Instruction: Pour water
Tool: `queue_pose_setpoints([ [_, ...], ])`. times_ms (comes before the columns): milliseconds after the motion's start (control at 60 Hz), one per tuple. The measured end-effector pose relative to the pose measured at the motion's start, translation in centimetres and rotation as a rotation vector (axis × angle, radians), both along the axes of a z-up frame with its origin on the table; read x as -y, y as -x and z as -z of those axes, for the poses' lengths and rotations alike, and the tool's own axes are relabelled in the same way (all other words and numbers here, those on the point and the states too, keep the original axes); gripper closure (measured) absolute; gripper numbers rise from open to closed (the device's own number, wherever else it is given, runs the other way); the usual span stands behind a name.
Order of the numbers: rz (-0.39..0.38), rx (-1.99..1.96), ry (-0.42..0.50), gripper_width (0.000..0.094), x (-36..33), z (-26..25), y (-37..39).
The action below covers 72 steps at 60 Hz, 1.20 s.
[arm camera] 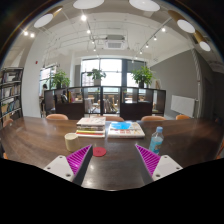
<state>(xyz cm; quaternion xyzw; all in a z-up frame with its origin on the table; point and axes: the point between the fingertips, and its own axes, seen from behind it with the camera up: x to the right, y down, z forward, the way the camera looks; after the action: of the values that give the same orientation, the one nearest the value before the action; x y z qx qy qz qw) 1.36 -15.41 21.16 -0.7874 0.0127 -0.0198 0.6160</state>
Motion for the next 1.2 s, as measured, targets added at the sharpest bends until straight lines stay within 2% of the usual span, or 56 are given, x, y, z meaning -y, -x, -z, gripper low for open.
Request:
queue_pose_setpoints([
  [133,0.044,-0.001,-0.032,0.0087,-1.3,4.2,-5.4],
  [150,0.053,-0.006,-0.026,0.0095,-1.1,1.8,-4.0],
  [183,0.058,-0.011,-0.04,0.0102,-2.3,5.5,-7.6],
  [333,0.107,-0.068,-0.027,0.0111,-5.2,9.7,-15.0],
  [550,0.135,0.004,-0.042,0.0106,-11.3,11.8,-22.1],
  [833,0.132,0.028,-0.094,0.0122,-19.8,11.6,-25.8],
  [933,0.141,0.036,-0.093,0.0174,-21.7,12.0,-26.3],
  [1000,0.134,0.043,-0.097,0.031,-22.5,12.3,-26.0],
  [1033,0.15,0.048,-0.104,0.0424,-22.4,12.1,-26.3],
  [1133,0.172,0.058,-0.121,0.0471,-22.2,11.9,-26.5],
  [1200,0.188,0.082,-0.128,0.0542,-22.0,11.8,-26.6],
])
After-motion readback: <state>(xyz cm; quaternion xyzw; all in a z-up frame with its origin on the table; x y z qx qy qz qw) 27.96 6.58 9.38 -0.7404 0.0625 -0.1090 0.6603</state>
